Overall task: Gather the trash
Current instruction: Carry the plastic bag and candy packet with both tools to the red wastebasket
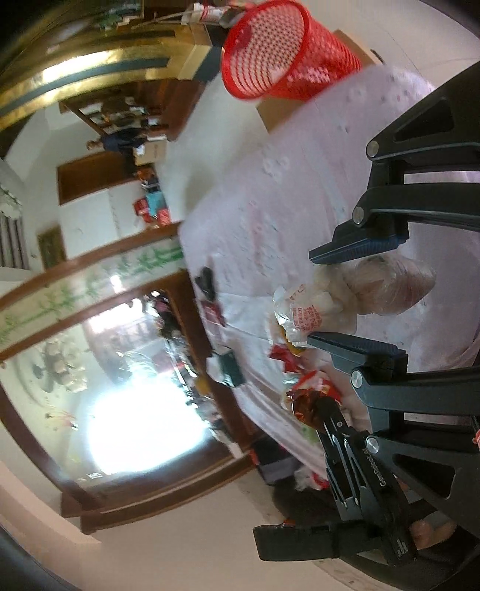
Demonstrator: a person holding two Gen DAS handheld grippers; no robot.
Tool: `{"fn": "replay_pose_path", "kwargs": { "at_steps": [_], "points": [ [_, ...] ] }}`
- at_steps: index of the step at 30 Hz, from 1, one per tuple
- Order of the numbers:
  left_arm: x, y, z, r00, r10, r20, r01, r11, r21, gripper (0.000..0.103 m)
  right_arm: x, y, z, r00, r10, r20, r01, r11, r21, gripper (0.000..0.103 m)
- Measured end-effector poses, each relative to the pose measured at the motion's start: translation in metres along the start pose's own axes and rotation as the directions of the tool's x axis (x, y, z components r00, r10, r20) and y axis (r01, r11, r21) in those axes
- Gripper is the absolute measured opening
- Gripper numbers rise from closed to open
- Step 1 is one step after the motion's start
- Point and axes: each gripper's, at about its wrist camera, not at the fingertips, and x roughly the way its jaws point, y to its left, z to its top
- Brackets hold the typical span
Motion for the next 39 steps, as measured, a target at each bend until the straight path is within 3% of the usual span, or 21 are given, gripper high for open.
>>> {"fn": "replay_pose_path", "kwargs": {
  "at_steps": [10,18,39],
  "points": [
    [-0.004,-0.063,0.030,0.995,-0.082,0.063,0.079,0.996,0.047,0.032,-0.056,-0.044,0.016,0.985,-0.120,0.122,0.113,0.991,0.066,0.040],
    [0.002,-0.109,0.050,0.984,-0.151,0.093,0.142,0.985,0.099,0.032,-0.091,-0.077,0.027,0.952,-0.235,0.196,0.215,0.969,0.120,0.040],
    [0.006,-0.165,0.076,0.955,-0.270,0.122,0.250,0.955,0.158,0.032,-0.133,-0.122,0.038,0.895,-0.354,0.272,0.301,0.928,0.220,0.040]
  ]
}}
